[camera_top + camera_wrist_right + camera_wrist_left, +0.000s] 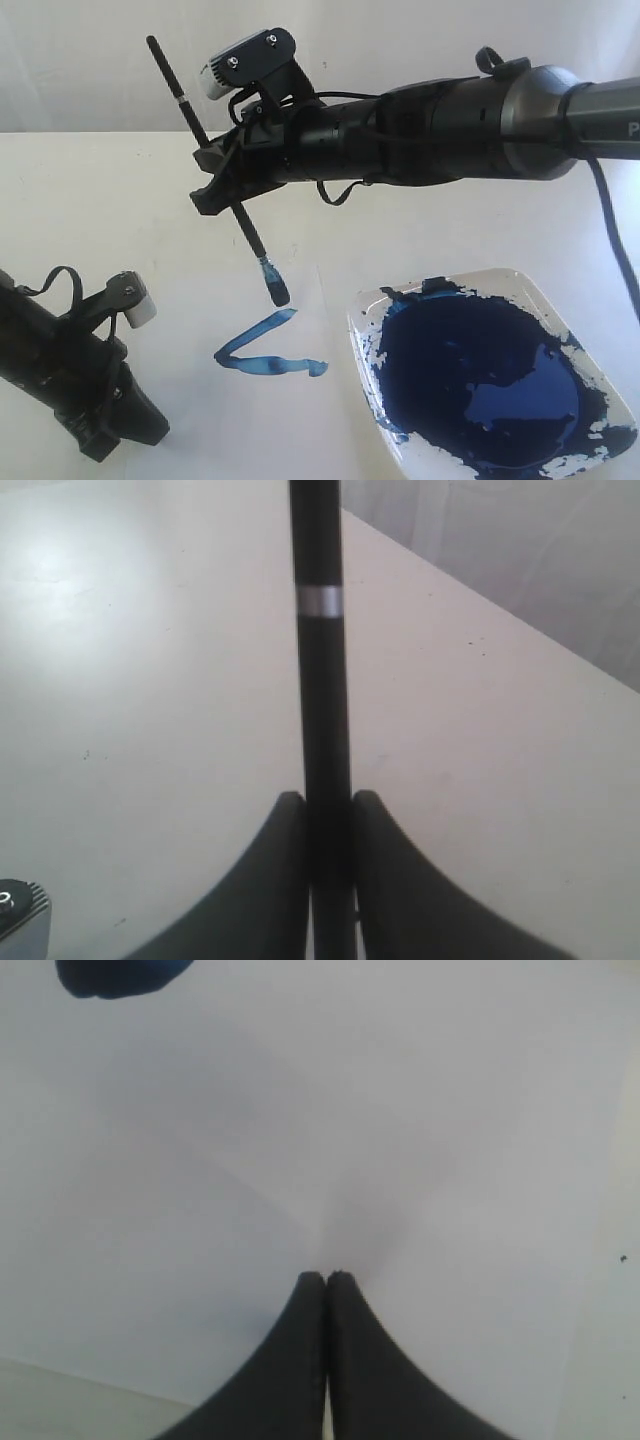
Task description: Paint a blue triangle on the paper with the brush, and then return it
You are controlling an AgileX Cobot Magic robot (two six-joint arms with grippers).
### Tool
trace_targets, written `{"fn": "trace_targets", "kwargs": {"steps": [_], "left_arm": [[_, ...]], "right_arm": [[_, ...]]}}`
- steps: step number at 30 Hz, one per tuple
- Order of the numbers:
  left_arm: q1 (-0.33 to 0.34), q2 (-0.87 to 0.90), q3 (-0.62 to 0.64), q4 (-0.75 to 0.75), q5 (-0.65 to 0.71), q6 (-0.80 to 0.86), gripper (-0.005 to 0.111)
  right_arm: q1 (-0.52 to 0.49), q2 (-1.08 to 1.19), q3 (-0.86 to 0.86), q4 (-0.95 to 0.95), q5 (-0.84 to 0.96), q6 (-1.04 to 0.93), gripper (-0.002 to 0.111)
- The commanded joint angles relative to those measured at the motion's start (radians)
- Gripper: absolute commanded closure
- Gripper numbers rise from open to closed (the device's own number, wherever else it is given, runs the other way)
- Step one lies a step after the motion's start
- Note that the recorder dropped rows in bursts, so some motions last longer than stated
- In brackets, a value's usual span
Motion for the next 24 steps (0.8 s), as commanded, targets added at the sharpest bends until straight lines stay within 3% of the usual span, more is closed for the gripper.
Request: {"fn": "trace_targets", "kwargs": {"steps": [1, 24], "left_arm": [[-0.002, -0.006, 0.006, -0.002, 0.023, 0.000, 0.107], [-0.002, -0.006, 0.006, -0.002, 0.023, 0.000, 0.107]], "right_arm": [[-0.006, 0.005, -0.005, 0.000, 0.013, -0.022, 0.108], [-0.006, 0.028, -0.004, 0.000, -0.024, 0.035, 0.108]]}}
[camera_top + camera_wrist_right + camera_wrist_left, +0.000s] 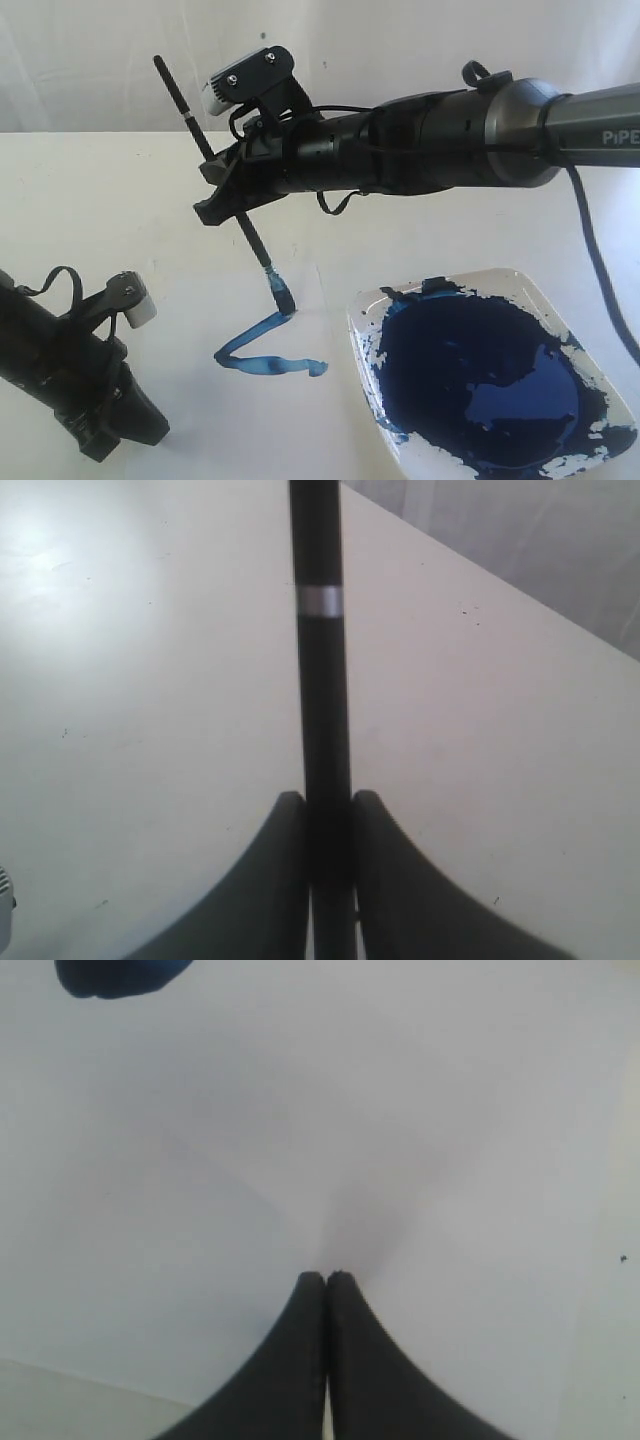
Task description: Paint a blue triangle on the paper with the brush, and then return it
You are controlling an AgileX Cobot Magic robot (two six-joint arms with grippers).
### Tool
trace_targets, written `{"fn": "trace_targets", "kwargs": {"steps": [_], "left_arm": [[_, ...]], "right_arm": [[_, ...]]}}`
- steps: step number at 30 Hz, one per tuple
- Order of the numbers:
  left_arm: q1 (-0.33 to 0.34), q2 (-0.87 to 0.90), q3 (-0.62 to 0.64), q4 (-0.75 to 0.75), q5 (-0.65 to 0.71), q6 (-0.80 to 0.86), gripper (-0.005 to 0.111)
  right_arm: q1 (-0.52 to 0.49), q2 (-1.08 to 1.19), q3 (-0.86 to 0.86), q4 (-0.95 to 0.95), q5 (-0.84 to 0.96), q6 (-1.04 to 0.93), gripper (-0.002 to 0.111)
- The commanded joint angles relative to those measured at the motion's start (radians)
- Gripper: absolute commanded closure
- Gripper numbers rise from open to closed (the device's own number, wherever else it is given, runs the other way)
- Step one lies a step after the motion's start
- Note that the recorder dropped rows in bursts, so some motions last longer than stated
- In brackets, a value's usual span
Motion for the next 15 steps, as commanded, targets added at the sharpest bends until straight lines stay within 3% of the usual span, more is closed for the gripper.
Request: {"fn": "trace_targets", "kwargs": {"steps": [1, 9, 15], "left_arm": [[-0.002, -0.006, 0.006, -0.002, 0.023, 0.000, 0.107], [-0.002, -0.006, 0.006, -0.002, 0.023, 0.000, 0.107], [-0.002, -0.006, 0.006, -0.002, 0.023, 0.000, 0.107]], "right_arm": [[-0.006, -0.009, 0.001, 0.000, -0.005, 0.030, 0.108], [-0.006, -0.011, 0.001, 0.000, -0.007, 0.078, 0.108], [-0.006, -0.011, 0.001, -0.150, -0.029, 0.216, 0.108]]}}
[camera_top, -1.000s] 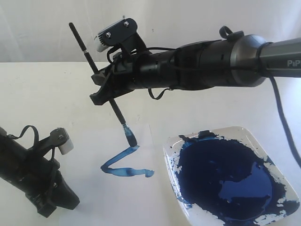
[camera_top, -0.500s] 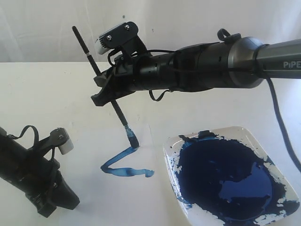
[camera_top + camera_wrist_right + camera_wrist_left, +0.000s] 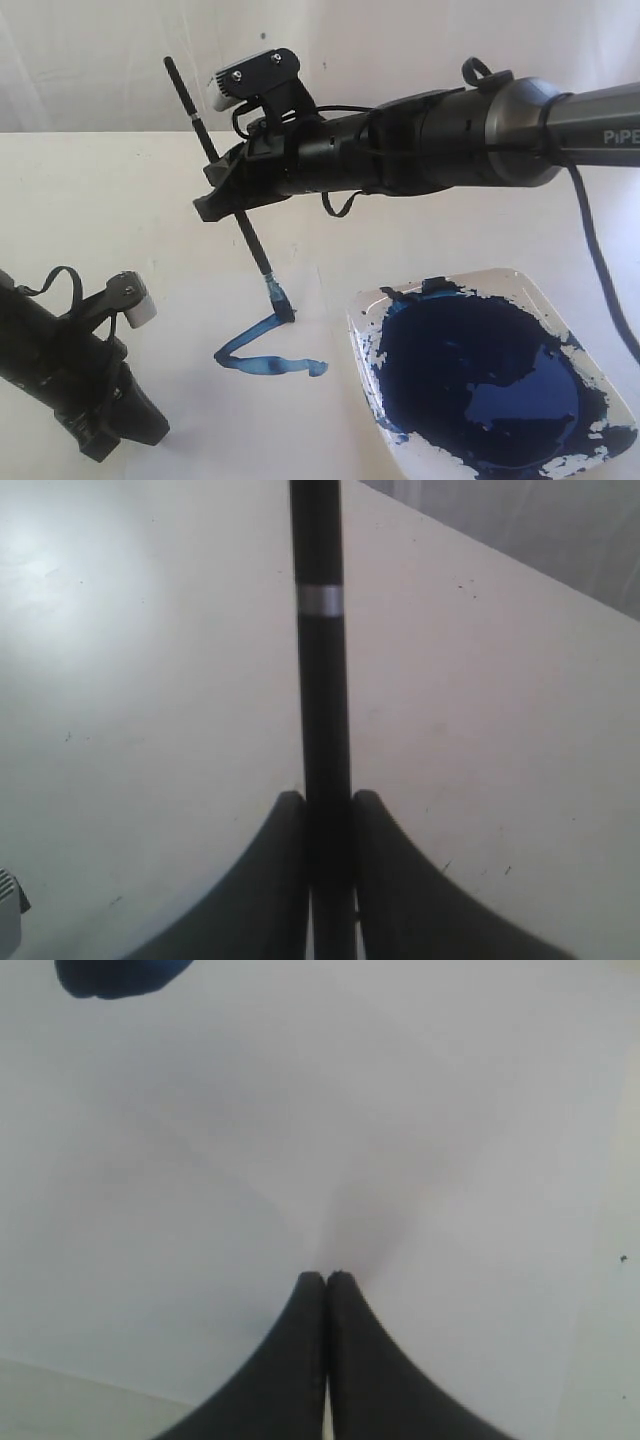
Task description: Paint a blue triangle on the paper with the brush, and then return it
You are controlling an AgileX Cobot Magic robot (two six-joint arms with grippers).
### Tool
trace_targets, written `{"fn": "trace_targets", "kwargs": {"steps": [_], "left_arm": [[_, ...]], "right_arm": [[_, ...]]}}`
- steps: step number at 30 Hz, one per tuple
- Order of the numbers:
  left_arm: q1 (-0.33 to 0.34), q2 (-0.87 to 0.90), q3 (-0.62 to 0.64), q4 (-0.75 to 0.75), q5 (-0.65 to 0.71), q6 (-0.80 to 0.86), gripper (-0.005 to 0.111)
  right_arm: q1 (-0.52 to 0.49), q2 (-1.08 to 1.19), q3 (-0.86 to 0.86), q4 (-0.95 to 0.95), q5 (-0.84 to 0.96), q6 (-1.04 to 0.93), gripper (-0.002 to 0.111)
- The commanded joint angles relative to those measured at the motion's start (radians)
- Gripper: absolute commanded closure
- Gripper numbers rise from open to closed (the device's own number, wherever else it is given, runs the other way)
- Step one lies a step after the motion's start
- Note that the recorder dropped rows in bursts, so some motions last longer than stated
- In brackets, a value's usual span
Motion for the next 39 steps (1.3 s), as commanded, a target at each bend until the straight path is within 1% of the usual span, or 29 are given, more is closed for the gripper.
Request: {"fn": "trace_targets", "kwargs": {"steps": [1, 8, 16, 24, 29, 33, 39], "left_arm": [[-0.002, -0.006, 0.006, -0.002, 0.023, 0.000, 0.107], [-0.002, -0.006, 0.006, -0.002, 0.023, 0.000, 0.107], [-0.002, -0.006, 0.006, -0.002, 0.023, 0.000, 0.107], [-0.002, -0.006, 0.006, -0.002, 0.025, 0.000, 0.107], [-0.002, -0.006, 0.006, -0.002, 0.030, 0.000, 0.107], [-0.002, -0.006, 0.006, -0.002, 0.030, 0.000, 0.107], [-0.002, -0.006, 0.006, -0.002, 0.030, 0.000, 0.107]], "right_arm": [[-0.006, -0.010, 0.001, -0.085, -0.013, 0.083, 0.108], [-0.006, -0.010, 0.001, -0.106, -0.011, 0.133, 0.108], [-0.006, -0.025, 0.001, -0.280, -0.018, 0.298, 0.108], [-0.006, -0.050, 0.001, -0.317, -0.028, 0.360, 0.108], [-0.006, -0.050, 0.001, -0.380, -0.019, 0.416, 0.108], [-0.006, -0.056, 0.001, -0.377, -0.040, 0.420, 0.108], [-0.005, -0.056, 0.001, -0.352, -0.117, 0.420, 0.108]]}}
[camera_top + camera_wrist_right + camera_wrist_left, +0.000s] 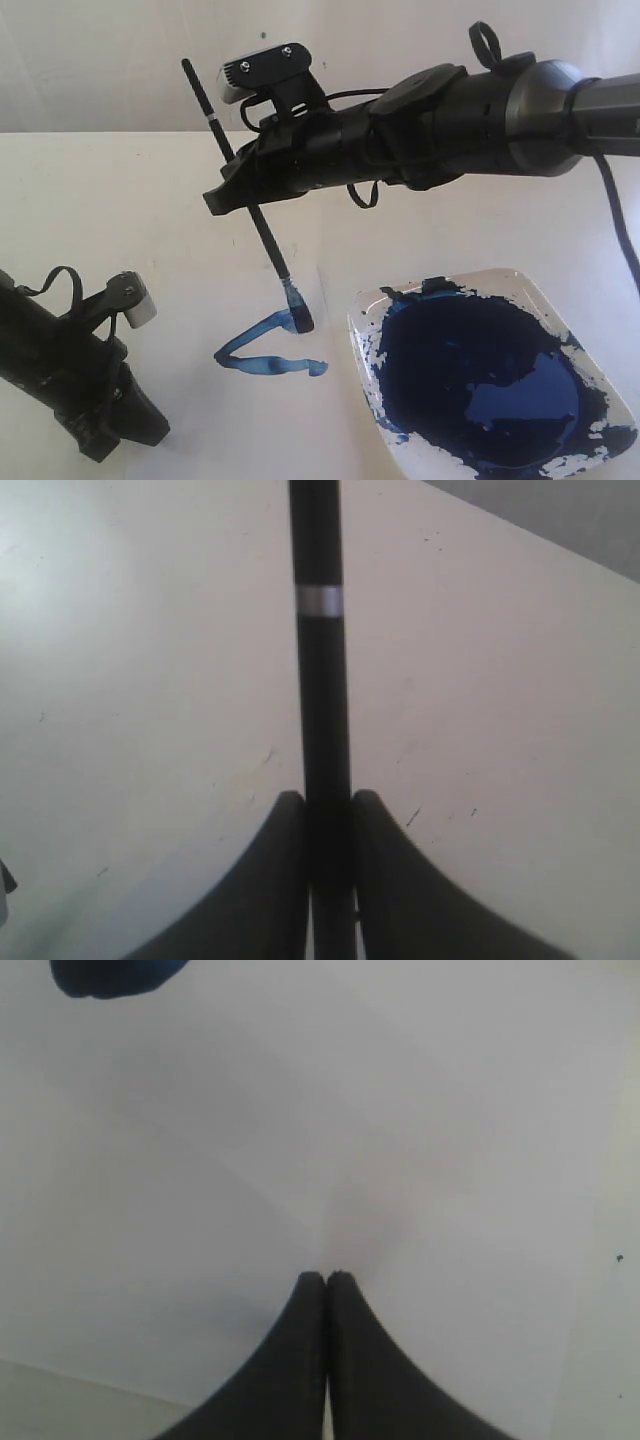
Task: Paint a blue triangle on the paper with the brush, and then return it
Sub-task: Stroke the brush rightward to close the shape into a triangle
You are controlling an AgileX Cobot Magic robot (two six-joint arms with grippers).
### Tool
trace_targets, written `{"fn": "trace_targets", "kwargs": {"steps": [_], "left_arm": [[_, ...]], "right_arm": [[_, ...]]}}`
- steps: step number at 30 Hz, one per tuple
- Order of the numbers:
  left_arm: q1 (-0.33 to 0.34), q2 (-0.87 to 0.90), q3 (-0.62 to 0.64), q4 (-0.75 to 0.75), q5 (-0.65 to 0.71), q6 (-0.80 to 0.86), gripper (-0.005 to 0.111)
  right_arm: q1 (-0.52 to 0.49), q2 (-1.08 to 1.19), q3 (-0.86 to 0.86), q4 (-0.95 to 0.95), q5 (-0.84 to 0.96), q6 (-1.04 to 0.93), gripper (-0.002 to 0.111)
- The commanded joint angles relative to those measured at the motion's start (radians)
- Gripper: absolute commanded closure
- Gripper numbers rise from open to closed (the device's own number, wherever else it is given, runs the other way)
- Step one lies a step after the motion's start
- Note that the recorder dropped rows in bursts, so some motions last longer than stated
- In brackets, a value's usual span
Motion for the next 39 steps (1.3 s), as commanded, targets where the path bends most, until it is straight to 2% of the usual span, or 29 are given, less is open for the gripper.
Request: {"fn": "trace_targets", "kwargs": {"steps": [1, 6, 15, 18, 27, 30, 35, 39], "left_arm": [[-0.002, -0.006, 0.006, -0.002, 0.026, 0.000, 0.107], [-0.002, -0.006, 0.006, -0.002, 0.019, 0.000, 0.107], [-0.002, -0.006, 0.006, -0.002, 0.019, 0.000, 0.107], [-0.002, -0.006, 0.006, -0.002, 0.019, 0.000, 0.107], [-0.002, -0.006, 0.006, -0.002, 0.022, 0.000, 0.107], [-0.002, -0.006, 0.006, -0.002, 0.022, 0.000, 0.107], [-0.002, -0.006, 0.006, -0.002, 0.022, 0.000, 0.107], [-0.002, -0.006, 0.006, -0.002, 0.022, 0.000, 0.107]], "right_arm": [[-0.005, -0.013, 0.001, 0.024, -0.058, 0.004, 0.108], [-0.005, -0.013, -0.003, 0.128, -0.074, -0.074, 0.108], [-0.005, -0.011, -0.003, 0.444, -0.028, -0.383, 0.108], [-0.005, -0.007, -0.003, 0.444, -0.008, -0.445, 0.108], [-0.005, 0.033, 0.001, 0.444, -0.003, -0.427, 0.108], [-0.005, 0.033, 0.001, 0.430, -0.007, -0.353, 0.108], [-0.005, 0.033, 0.001, 0.178, -0.009, -0.131, 0.108], [-0.005, 0.033, 0.001, 0.116, -0.009, -0.068, 0.108]]}}
